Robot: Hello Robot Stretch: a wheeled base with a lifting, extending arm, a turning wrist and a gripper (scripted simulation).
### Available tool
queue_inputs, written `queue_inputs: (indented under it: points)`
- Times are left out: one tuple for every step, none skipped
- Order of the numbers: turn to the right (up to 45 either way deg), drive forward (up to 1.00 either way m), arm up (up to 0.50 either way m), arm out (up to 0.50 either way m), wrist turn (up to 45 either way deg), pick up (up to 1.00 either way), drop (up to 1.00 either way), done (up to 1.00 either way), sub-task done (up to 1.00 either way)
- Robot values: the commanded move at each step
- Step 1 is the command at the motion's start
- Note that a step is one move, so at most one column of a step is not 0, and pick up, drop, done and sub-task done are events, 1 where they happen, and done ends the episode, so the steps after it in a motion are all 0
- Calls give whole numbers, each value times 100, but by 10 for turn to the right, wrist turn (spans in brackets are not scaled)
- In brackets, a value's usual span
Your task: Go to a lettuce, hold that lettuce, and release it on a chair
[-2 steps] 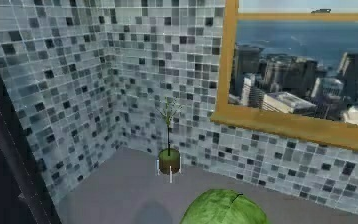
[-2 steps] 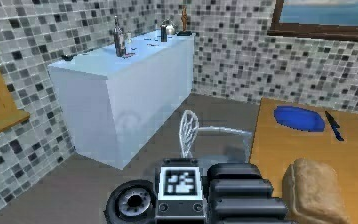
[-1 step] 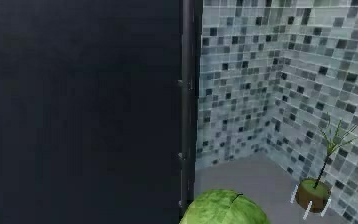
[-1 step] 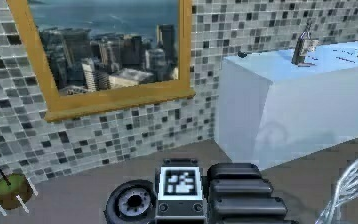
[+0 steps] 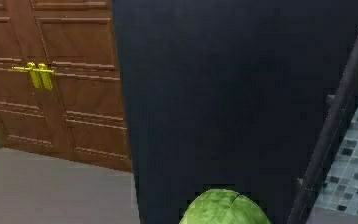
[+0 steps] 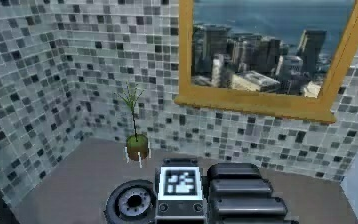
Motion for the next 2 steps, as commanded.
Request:
queue_inputs:
  points:
    - [450,0,0,0,0,0,0,0,0]
    - [450,0,0,0,0,0,0,0,0]
